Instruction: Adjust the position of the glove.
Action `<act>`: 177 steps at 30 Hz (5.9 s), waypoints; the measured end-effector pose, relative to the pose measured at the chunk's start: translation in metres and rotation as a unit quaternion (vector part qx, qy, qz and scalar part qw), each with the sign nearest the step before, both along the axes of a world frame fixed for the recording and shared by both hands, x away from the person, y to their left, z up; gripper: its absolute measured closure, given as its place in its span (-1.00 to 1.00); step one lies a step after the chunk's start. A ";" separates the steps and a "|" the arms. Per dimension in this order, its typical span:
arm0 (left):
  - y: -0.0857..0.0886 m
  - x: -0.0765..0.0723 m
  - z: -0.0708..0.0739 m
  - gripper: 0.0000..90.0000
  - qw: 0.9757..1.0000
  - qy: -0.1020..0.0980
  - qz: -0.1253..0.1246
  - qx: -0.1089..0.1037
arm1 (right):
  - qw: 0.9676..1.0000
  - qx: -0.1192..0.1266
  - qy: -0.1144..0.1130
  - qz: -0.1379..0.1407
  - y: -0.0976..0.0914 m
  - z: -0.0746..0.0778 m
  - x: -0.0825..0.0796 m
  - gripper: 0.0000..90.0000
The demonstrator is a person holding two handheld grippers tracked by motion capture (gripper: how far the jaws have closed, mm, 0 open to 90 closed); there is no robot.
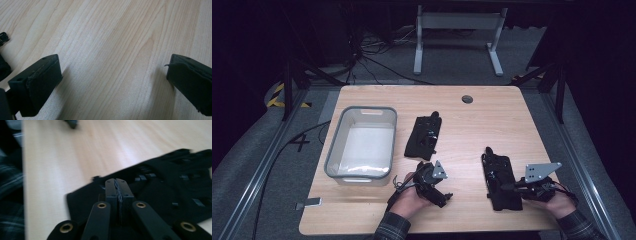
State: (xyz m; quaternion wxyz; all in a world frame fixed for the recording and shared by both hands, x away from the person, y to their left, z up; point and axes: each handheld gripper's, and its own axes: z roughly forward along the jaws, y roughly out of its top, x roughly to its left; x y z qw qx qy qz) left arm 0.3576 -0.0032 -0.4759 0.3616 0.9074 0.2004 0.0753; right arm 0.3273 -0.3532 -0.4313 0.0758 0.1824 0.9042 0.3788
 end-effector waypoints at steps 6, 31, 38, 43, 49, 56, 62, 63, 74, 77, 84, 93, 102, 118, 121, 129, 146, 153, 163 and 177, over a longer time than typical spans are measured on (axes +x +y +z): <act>0.000 0.000 0.000 -1.00 1.000 0.000 0.000 0.000 | 0.999 0.002 -0.010 -0.052 -0.020 0.000 0.024 0.99; -0.001 0.000 0.001 -1.00 1.000 0.004 0.001 0.001 | 0.967 0.001 -0.015 -0.254 -0.092 -0.030 0.063 -0.41; -0.001 -0.001 0.009 -0.60 1.000 0.013 0.017 0.006 | 0.965 -0.004 -0.012 -0.263 -0.091 -0.030 0.064 -0.57; -0.004 0.002 0.019 -0.07 0.999 0.013 0.040 0.008 | 0.965 -0.004 -0.012 -0.263 -0.091 -0.030 0.064 -0.57; -0.003 0.018 0.033 0.75 0.996 0.021 0.082 0.010 | 0.965 -0.005 -0.012 -0.263 -0.091 -0.030 0.064 -0.58; 0.003 0.038 0.044 0.99 0.992 0.020 0.127 0.002 | 0.965 -0.005 -0.012 -0.263 -0.091 -0.030 0.064 -0.58; 0.001 0.056 0.051 1.00 0.987 0.006 0.157 0.012 | 0.965 -0.004 -0.012 -0.263 -0.091 -0.030 0.064 -0.58; 0.001 0.056 0.051 1.00 0.987 0.006 0.157 0.012 | 0.965 -0.004 -0.012 -0.263 -0.091 -0.030 0.064 -0.58; -0.003 0.090 0.055 1.00 0.981 0.001 0.192 0.010 | 0.965 -0.004 -0.012 -0.263 -0.091 -0.030 0.064 -0.58; -0.005 0.098 0.051 1.00 0.979 -0.001 0.201 0.020 | 0.965 -0.004 -0.012 -0.263 -0.091 -0.030 0.064 -0.58; -0.009 0.110 0.034 0.99 0.974 0.008 0.223 0.046 | 0.965 -0.004 -0.012 -0.263 -0.091 -0.030 0.064 -0.58; -0.003 0.114 0.026 1.00 0.975 0.030 0.218 0.034 | 0.965 -0.004 -0.012 -0.263 -0.091 -0.031 0.064 -0.58; -0.008 0.102 0.026 1.00 0.980 0.053 0.190 0.023 | 0.965 -0.004 -0.012 -0.263 -0.091 -0.031 0.064 -0.58; -0.029 0.060 0.025 1.00 0.991 0.064 0.115 0.021 | 0.965 -0.004 -0.012 -0.263 -0.091 -0.031 0.064 -0.58; -0.034 0.050 0.025 1.00 0.993 0.070 0.097 0.015 | 0.965 -0.004 -0.012 -0.263 -0.091 -0.031 0.064 -0.58; -0.041 0.031 0.024 1.00 0.994 0.084 0.071 0.007 | 0.965 -0.004 -0.012 -0.263 -0.091 -0.031 0.064 -0.58; -0.050 0.012 0.035 0.97 0.997 0.075 0.033 -0.008 | 0.965 -0.005 -0.012 -0.263 -0.091 -0.030 0.064 -0.58; -0.023 0.016 0.046 0.98 0.996 0.057 0.060 -0.019 | 0.965 -0.004 -0.012 -0.263 -0.091 -0.030 0.064 -0.58; 0.000 0.017 0.037 0.99 0.991 0.045 0.123 0.005 | 0.965 -0.004 -0.012 -0.263 -0.091 -0.031 0.064 -0.58; -0.018 0.010 0.028 0.99 0.994 0.062 0.089 0.032 | 0.965 -0.004 -0.011 -0.263 -0.091 -0.031 0.064 -0.58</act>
